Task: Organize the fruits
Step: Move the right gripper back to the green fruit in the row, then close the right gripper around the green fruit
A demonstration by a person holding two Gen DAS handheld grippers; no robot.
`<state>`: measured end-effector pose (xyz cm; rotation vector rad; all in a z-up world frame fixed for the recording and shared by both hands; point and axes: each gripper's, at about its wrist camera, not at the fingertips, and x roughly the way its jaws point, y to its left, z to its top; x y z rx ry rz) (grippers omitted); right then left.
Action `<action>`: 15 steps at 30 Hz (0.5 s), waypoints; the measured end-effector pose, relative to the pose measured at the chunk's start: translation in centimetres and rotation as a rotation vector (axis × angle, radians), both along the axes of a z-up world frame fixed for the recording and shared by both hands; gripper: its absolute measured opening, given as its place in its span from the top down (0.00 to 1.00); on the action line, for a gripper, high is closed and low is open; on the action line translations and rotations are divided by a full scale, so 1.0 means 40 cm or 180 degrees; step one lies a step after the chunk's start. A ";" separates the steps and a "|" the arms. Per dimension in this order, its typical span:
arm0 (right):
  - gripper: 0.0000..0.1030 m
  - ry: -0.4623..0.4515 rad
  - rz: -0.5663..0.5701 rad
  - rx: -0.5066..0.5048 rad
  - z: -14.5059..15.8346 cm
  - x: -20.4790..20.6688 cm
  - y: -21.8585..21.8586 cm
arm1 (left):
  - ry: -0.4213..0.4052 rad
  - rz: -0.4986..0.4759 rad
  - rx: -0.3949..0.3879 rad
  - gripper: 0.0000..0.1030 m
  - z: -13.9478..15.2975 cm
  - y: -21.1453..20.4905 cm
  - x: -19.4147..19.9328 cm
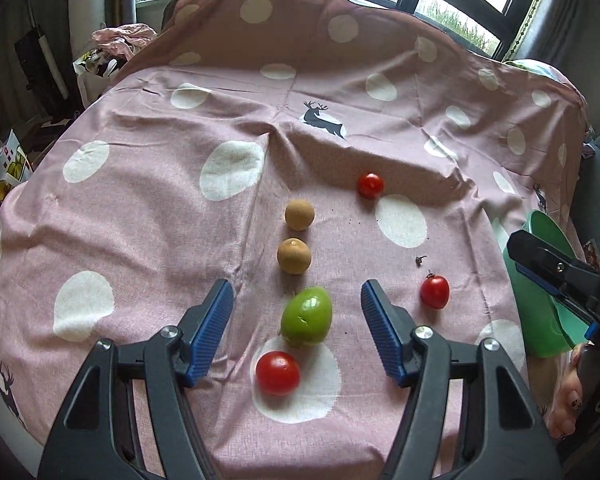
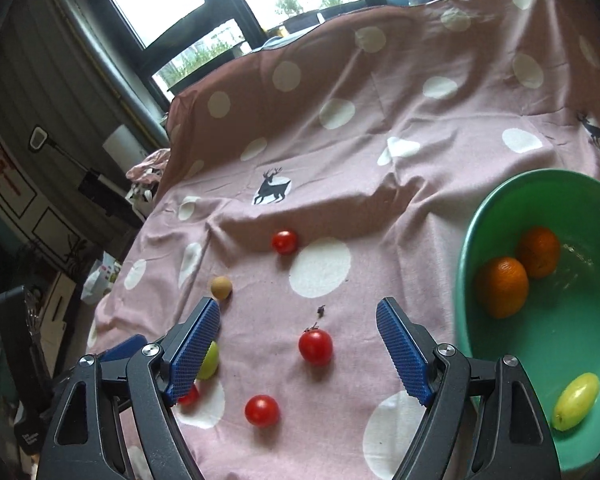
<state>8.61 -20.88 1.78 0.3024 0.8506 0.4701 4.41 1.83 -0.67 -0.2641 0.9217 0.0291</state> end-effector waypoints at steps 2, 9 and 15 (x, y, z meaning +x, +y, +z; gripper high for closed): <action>0.21 0.0097 0.0072 0.0065 -0.013 0.006 0.011 | 0.0024 -0.0039 -0.0036 0.37 -0.003 -0.002 0.002; 0.38 0.0365 0.0348 0.0326 -0.041 0.031 0.057 | 0.0125 -0.0110 -0.0065 0.37 -0.019 -0.012 0.012; 0.50 0.0740 0.0627 0.0544 -0.090 0.064 0.131 | 0.0254 -0.0127 -0.0067 0.41 -0.044 -0.021 0.024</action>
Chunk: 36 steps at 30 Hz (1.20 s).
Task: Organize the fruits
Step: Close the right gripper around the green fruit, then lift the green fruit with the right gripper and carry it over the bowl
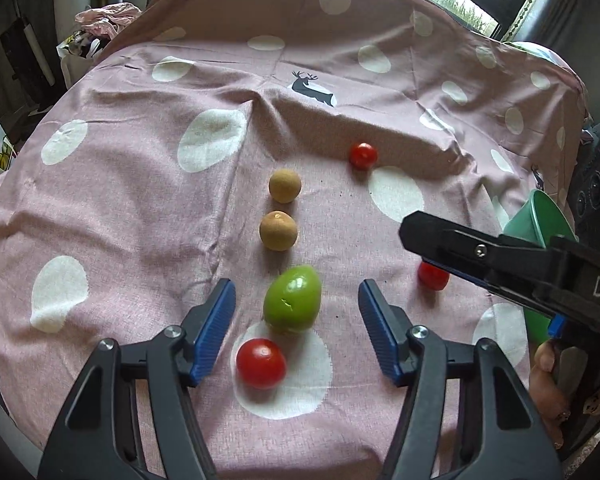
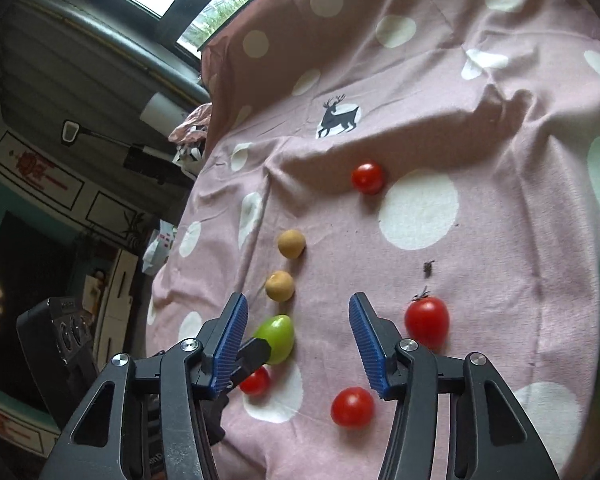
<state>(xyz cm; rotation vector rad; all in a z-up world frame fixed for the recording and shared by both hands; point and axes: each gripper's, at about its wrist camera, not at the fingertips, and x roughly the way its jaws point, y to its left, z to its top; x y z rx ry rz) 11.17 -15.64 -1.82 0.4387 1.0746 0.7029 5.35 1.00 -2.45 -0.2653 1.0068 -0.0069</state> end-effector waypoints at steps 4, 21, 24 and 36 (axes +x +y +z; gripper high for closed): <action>0.52 0.0157 0.0146 0.0036 -0.035 -0.003 0.044 | 0.0059 0.0023 0.0038 0.45 -0.015 -0.001 0.008; 0.57 0.0331 0.0355 -0.0031 -0.083 0.000 0.113 | 0.0278 -0.0022 -0.0095 0.61 -0.056 -0.003 0.024; 0.57 0.0371 0.0360 -0.0038 -0.091 0.004 0.115 | 0.0314 -0.0021 -0.0106 0.64 -0.063 -0.002 0.025; 0.59 0.0447 0.0338 -0.0073 -0.104 0.007 0.121 | 0.0318 -0.0057 -0.0065 0.67 -0.067 -0.003 0.027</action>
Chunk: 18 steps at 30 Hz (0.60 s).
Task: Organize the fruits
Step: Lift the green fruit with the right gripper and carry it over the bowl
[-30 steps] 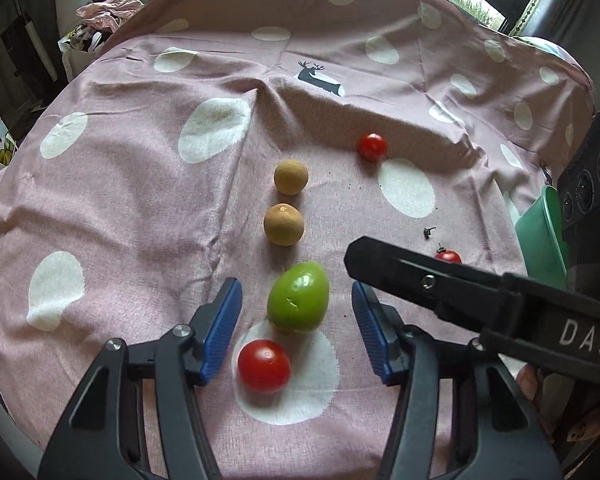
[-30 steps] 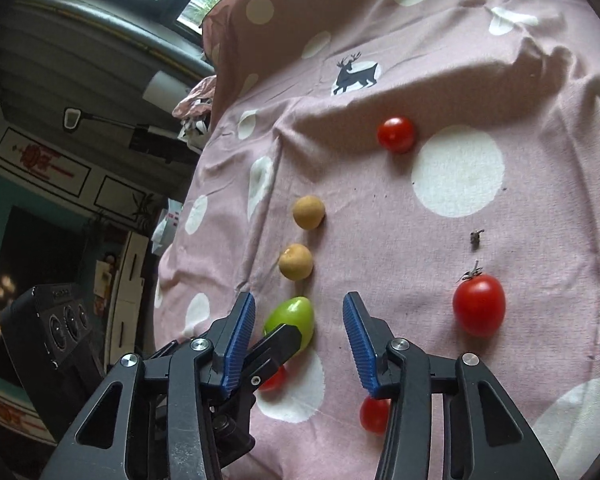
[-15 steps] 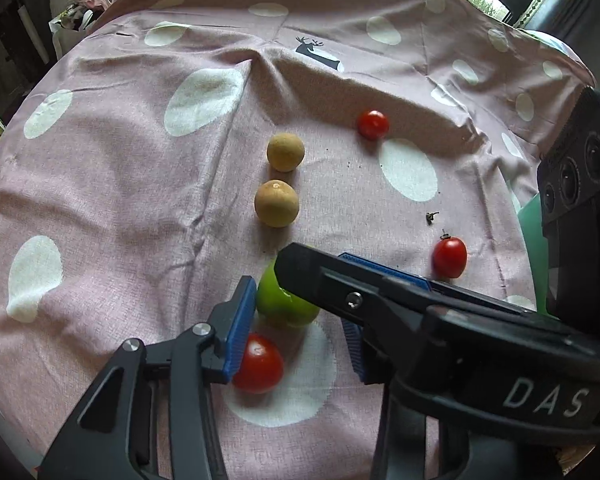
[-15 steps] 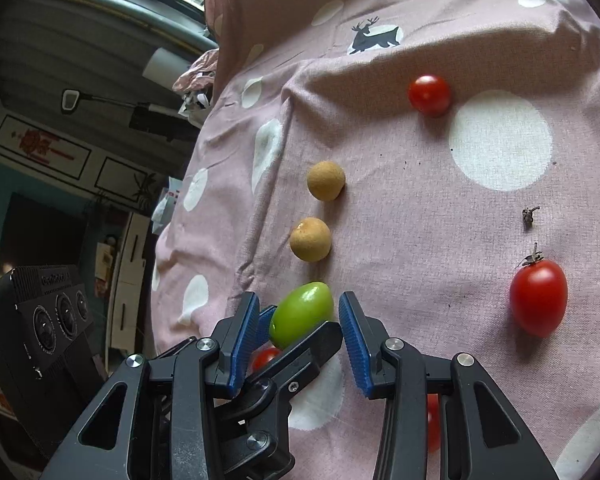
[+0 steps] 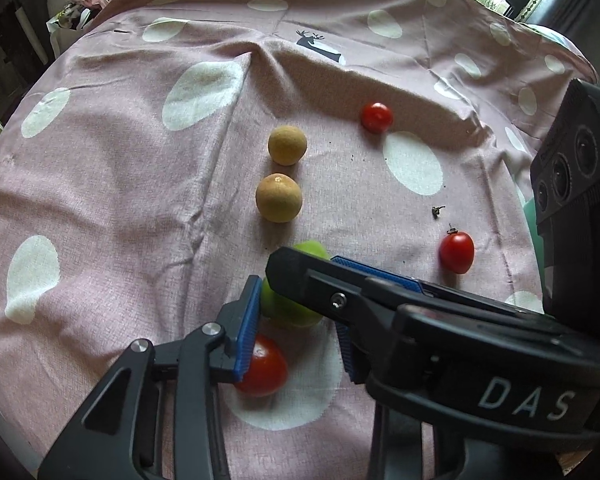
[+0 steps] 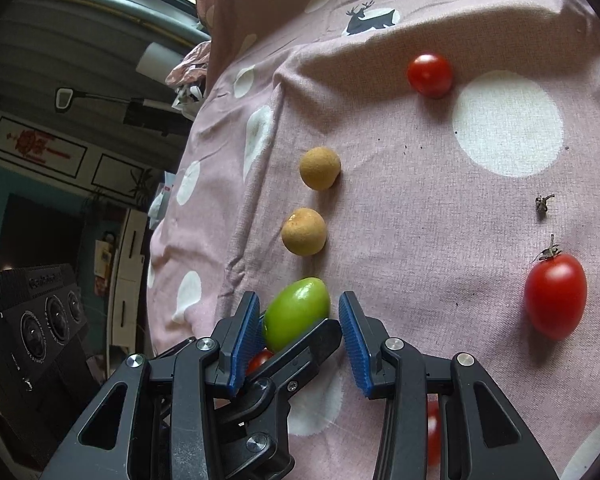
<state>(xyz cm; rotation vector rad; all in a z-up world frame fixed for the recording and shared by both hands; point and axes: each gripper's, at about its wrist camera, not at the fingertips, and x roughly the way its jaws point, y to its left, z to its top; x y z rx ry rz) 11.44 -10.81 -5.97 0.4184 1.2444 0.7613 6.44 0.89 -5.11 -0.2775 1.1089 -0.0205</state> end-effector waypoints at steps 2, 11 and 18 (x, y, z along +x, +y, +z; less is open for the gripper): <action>0.59 -0.0057 -0.0004 -0.0019 0.009 -0.006 0.000 | -0.0042 -0.0016 0.0013 0.67 0.007 -0.003 -0.004; 0.59 -0.0232 -0.0120 -0.0026 0.048 -0.028 -0.031 | -0.0241 -0.0092 -0.0019 0.67 0.041 -0.029 -0.018; 0.59 -0.0418 -0.0230 -0.0064 0.093 -0.056 -0.060 | -0.0438 -0.0187 -0.0071 0.67 0.079 -0.058 -0.041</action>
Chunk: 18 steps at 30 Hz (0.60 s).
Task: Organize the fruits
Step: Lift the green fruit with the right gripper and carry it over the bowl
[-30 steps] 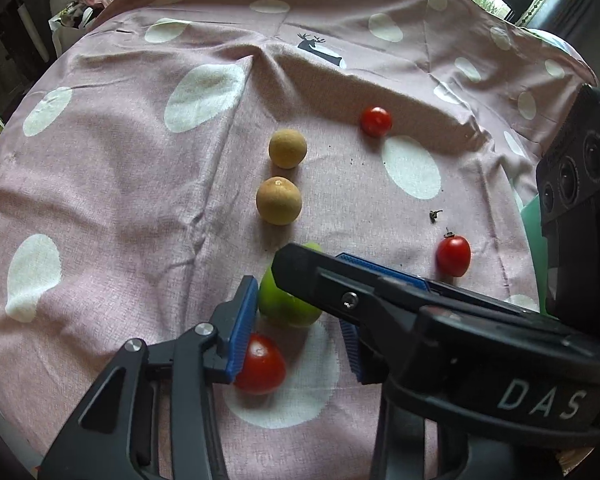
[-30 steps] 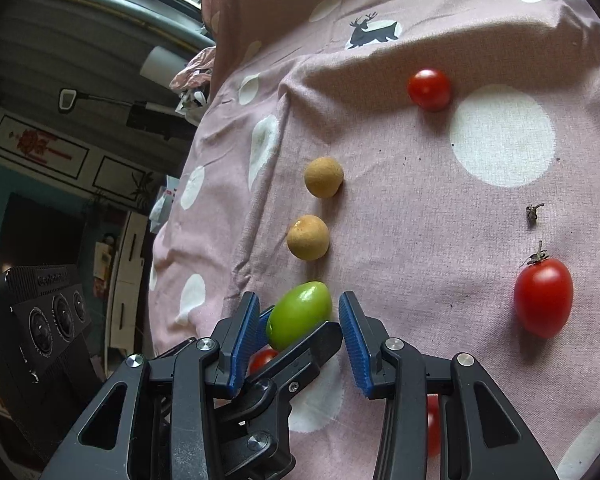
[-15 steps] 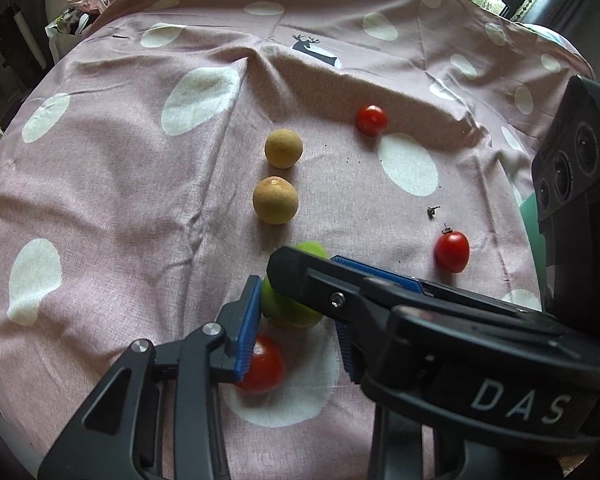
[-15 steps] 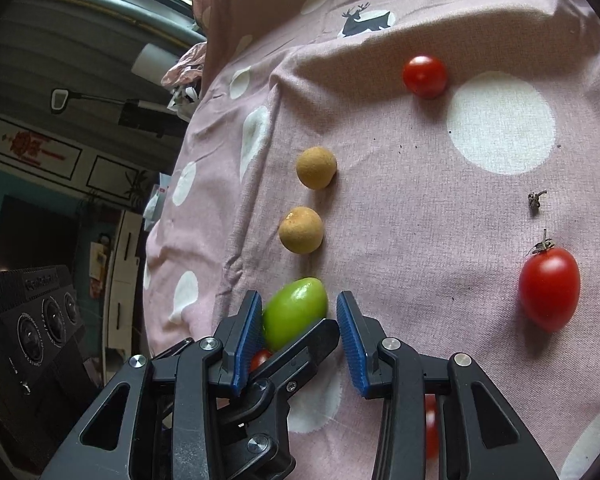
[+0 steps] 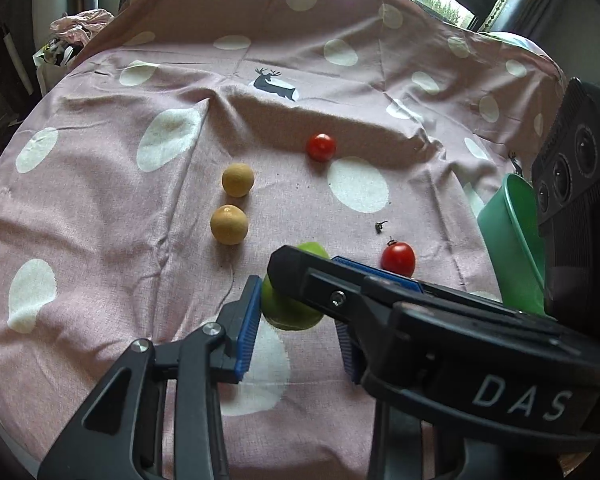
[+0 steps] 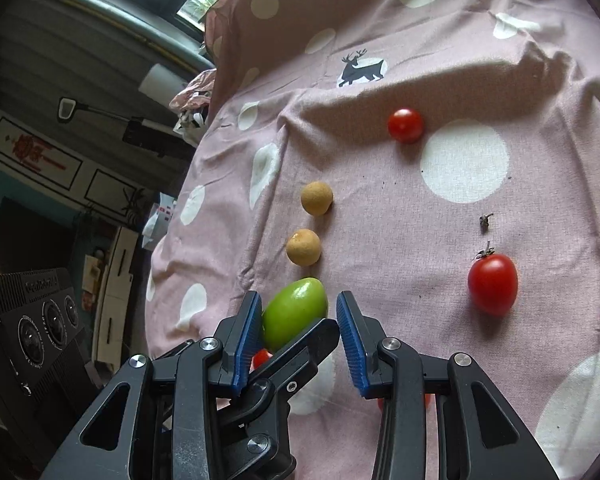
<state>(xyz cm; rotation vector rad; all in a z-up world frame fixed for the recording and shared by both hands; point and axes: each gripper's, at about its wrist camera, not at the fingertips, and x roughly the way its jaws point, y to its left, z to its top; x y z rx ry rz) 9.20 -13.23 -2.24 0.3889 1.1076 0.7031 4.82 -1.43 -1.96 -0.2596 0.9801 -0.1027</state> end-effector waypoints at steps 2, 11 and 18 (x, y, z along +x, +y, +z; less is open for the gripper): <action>0.59 -0.0076 -0.0046 -0.0020 0.020 -0.013 -0.011 | -0.0083 -0.0039 -0.0025 0.67 0.017 -0.010 -0.009; 0.59 -0.0449 -0.0225 -0.0085 0.108 -0.065 -0.062 | -0.0449 -0.0234 -0.0076 0.67 0.093 -0.060 -0.046; 0.59 -0.0691 -0.0305 -0.0058 0.162 -0.094 -0.103 | -0.0685 -0.0322 -0.0040 0.67 0.148 -0.105 -0.068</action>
